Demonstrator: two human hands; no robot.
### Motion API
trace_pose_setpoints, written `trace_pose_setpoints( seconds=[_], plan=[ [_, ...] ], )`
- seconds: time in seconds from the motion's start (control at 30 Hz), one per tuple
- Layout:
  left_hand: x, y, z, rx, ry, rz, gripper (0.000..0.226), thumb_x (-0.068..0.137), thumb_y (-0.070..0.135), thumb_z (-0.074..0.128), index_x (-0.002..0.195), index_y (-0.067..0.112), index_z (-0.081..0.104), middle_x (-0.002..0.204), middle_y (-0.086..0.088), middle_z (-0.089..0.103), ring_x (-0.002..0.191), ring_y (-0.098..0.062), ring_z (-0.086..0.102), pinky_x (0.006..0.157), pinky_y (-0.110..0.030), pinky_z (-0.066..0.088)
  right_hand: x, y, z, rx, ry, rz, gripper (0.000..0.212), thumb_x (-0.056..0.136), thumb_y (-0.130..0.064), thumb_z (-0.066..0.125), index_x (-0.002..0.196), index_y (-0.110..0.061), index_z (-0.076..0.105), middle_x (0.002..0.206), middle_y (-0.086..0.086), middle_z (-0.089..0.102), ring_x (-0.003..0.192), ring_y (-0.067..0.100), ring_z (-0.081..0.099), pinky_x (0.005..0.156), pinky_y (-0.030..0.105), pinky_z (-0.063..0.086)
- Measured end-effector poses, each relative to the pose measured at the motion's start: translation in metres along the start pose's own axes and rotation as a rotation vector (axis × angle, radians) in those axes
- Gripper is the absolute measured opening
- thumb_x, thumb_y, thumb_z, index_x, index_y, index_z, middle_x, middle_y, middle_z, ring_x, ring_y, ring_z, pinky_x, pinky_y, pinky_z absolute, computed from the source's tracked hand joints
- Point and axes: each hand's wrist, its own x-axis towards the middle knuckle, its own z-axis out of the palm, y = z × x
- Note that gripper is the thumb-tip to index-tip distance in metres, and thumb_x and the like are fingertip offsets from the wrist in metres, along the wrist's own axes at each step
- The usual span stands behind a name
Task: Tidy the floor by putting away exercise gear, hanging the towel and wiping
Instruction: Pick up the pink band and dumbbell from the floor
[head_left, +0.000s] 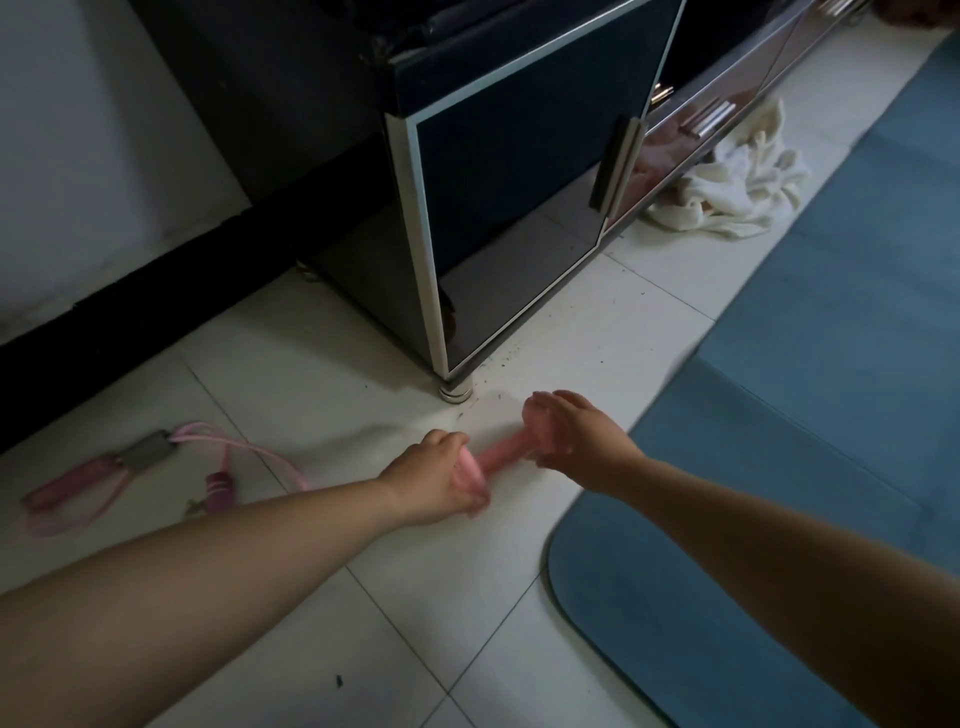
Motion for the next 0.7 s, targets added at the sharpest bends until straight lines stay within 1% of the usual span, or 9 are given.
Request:
trace_pose_setpoints(
  seconds=[0.07,0.17,0.27,0.33,0.4,0.5,0.57,0.6,0.7],
  plan=[
    [0.003,-0.001,0.003,-0.041,-0.004,-0.007,0.095,0.068,0.052,0.073,0.144,0.021,0.025,0.147,-0.003,0.028,0.127,-0.02,0.042,0.104,-0.03,0.037,0.001,0.003,0.005,0.02,0.018,0.02,0.074,0.077,-0.015,0.073,0.14,-0.022,0.036,0.142,0.003,0.039,0.121,0.027,0.048,0.097,0.033,0.042],
    [-0.001,-0.003,0.007,-0.129,0.008,-0.002,0.091,0.069,0.047,0.075,0.142,0.022,0.026,0.145,-0.002,0.029,0.123,-0.018,0.045,0.1,-0.025,0.038,-0.001,0.004,0.008,0.024,0.037,0.025,0.065,0.077,-0.008,0.067,0.134,-0.025,0.041,0.135,0.003,0.045,0.113,0.028,0.053,0.09,0.034,0.046],
    [-0.008,-0.013,0.009,-0.153,0.004,0.021,0.087,0.07,0.046,0.075,0.141,0.025,0.028,0.143,0.001,0.03,0.117,-0.017,0.048,0.094,-0.022,0.039,-0.01,-0.002,0.014,0.049,0.047,0.022,0.057,0.075,-0.011,0.067,0.125,-0.028,0.045,0.127,0.003,0.048,0.105,0.029,0.056,0.085,0.034,0.048],
    [-0.015,-0.024,0.009,-0.12,-0.019,0.046,0.087,0.07,0.044,0.076,0.14,0.024,0.029,0.143,0.001,0.029,0.119,-0.016,0.047,0.094,-0.02,0.038,-0.018,-0.01,0.024,0.058,0.043,0.018,0.052,0.076,-0.014,0.066,0.12,-0.03,0.044,0.125,0.002,0.047,0.1,0.03,0.058,0.082,0.037,0.05],
    [-0.023,-0.039,0.009,-0.12,-0.018,0.06,0.087,0.068,0.041,0.078,0.139,0.024,0.03,0.141,0.001,0.03,0.122,-0.013,0.044,0.095,-0.02,0.037,-0.027,-0.016,0.037,0.082,0.037,0.018,0.057,0.076,-0.015,0.067,0.123,-0.029,0.04,0.13,0.004,0.043,0.101,0.031,0.058,0.082,0.04,0.051],
    [-0.038,-0.062,0.014,-0.279,0.053,0.056,0.086,0.06,0.042,0.077,0.134,0.032,0.035,0.135,0.003,0.036,0.12,-0.009,0.043,0.091,-0.014,0.037,-0.036,-0.023,0.054,0.126,-0.001,0.003,0.073,0.075,-0.017,0.072,0.134,-0.031,0.031,0.138,0.002,0.036,0.104,0.028,0.058,0.085,0.04,0.051],
    [-0.048,-0.076,0.021,-0.428,0.089,0.043,0.081,0.058,0.039,0.075,0.128,0.04,0.035,0.131,0.003,0.04,0.117,-0.008,0.047,0.086,-0.009,0.04,-0.036,-0.027,0.063,0.143,-0.026,-0.005,0.08,0.075,-0.014,0.071,0.137,-0.035,0.025,0.139,-0.001,0.036,0.103,0.026,0.058,0.083,0.038,0.051],
    [-0.053,-0.081,0.024,-0.489,0.102,0.033,0.08,0.059,0.038,0.076,0.127,0.041,0.035,0.13,0.003,0.041,0.114,-0.007,0.05,0.085,-0.009,0.043,-0.035,-0.03,0.067,0.138,-0.026,-0.011,0.08,0.074,-0.012,0.07,0.137,-0.036,0.025,0.139,-0.003,0.037,0.102,0.025,0.058,0.082,0.036,0.051],
    [-0.065,-0.098,0.028,-0.538,0.134,0.006,0.08,0.058,0.041,0.077,0.129,0.037,0.038,0.126,0.003,0.046,0.106,-0.005,0.055,0.085,-0.016,0.049,-0.028,-0.045,0.074,0.137,-0.037,-0.031,0.082,0.075,-0.01,0.069,0.139,-0.037,0.025,0.141,-0.007,0.037,0.105,0.019,0.055,0.081,0.027,0.047]
  ],
)
